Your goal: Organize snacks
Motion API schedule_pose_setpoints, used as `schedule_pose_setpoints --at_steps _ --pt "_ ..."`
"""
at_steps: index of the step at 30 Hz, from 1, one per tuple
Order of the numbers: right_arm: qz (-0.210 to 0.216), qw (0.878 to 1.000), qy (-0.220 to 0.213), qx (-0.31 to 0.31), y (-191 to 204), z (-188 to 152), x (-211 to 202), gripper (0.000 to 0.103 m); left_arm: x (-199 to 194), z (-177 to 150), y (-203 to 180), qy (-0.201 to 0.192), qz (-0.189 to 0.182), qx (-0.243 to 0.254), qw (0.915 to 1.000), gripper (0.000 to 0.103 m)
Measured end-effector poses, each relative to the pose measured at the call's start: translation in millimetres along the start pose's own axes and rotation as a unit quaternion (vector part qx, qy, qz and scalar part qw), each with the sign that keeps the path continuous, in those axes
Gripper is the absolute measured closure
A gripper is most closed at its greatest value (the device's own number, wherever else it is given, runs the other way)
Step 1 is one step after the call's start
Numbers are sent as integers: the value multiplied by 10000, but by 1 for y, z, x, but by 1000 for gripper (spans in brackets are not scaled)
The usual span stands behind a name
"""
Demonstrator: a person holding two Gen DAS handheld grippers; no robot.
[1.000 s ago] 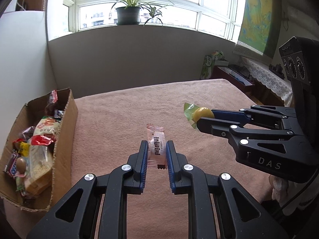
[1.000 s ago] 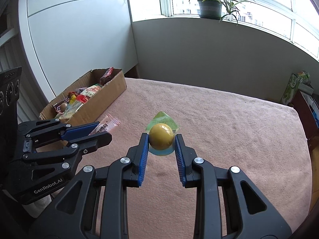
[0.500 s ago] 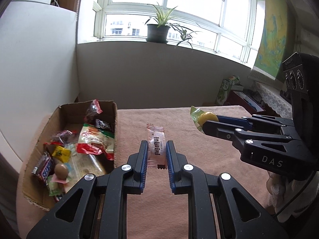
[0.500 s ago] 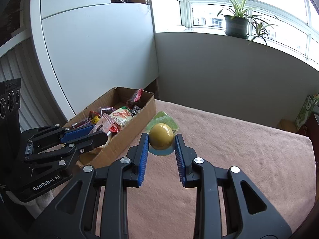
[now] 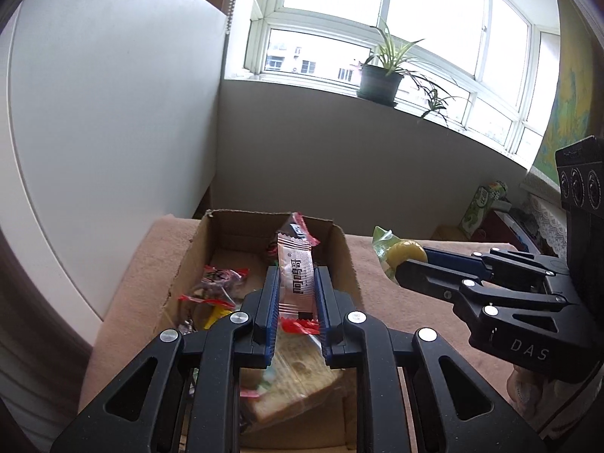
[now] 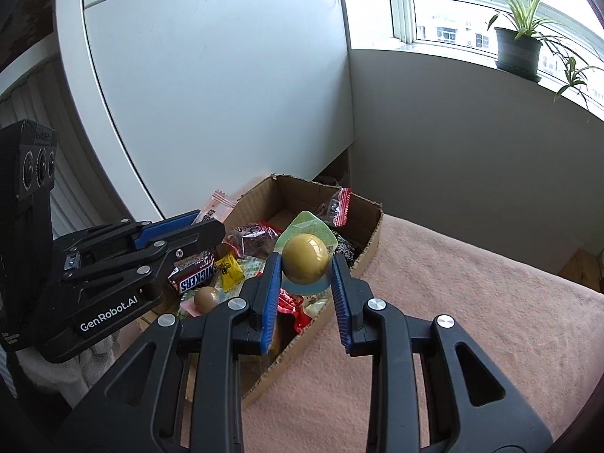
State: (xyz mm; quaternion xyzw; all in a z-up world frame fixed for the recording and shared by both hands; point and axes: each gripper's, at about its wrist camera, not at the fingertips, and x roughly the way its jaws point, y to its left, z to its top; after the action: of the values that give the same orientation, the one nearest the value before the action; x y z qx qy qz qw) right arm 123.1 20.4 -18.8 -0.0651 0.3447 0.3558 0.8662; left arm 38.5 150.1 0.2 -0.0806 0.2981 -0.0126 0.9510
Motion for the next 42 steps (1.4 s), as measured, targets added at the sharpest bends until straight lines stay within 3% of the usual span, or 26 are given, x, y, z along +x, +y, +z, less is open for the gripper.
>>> schedule_pose_setpoints --at_steps 7,17,20,22,28,30,33,35,37,40,42 --pt "126 9995 285 6 4 3 38 76 32 10 26 238 176 -166 9994 87" --pt "128 9993 356 -27 2 3 48 72 55 15 40 467 182 -342 9982 86" --pt "72 9995 315 -52 1 1 45 57 55 15 39 476 216 -325 9981 83" --pt "63 9996 271 -55 1 1 39 50 54 15 39 469 241 -333 9981 79" --pt "22 9997 229 -86 -2 -3 27 48 51 15 41 429 306 -379 9979 72" --pt "-3 9997 230 -89 -2 -6 23 48 48 15 39 395 318 -375 9980 59" --pt "-50 9997 228 -107 -1 -12 16 47 42 15 35 333 331 -329 9984 55" --pt "-68 9997 221 -98 -1 -16 12 45 38 14 32 285 355 -269 9986 54" --pt "-103 9997 176 -93 0 -20 4 33 33 12 29 229 374 -261 9987 48" --pt "-141 9998 128 -80 2 -27 -7 33 26 8 24 178 460 -169 9986 47" --pt "-204 9997 74 -73 3 -31 -16 32 20 5 20 130 494 -129 9986 40"
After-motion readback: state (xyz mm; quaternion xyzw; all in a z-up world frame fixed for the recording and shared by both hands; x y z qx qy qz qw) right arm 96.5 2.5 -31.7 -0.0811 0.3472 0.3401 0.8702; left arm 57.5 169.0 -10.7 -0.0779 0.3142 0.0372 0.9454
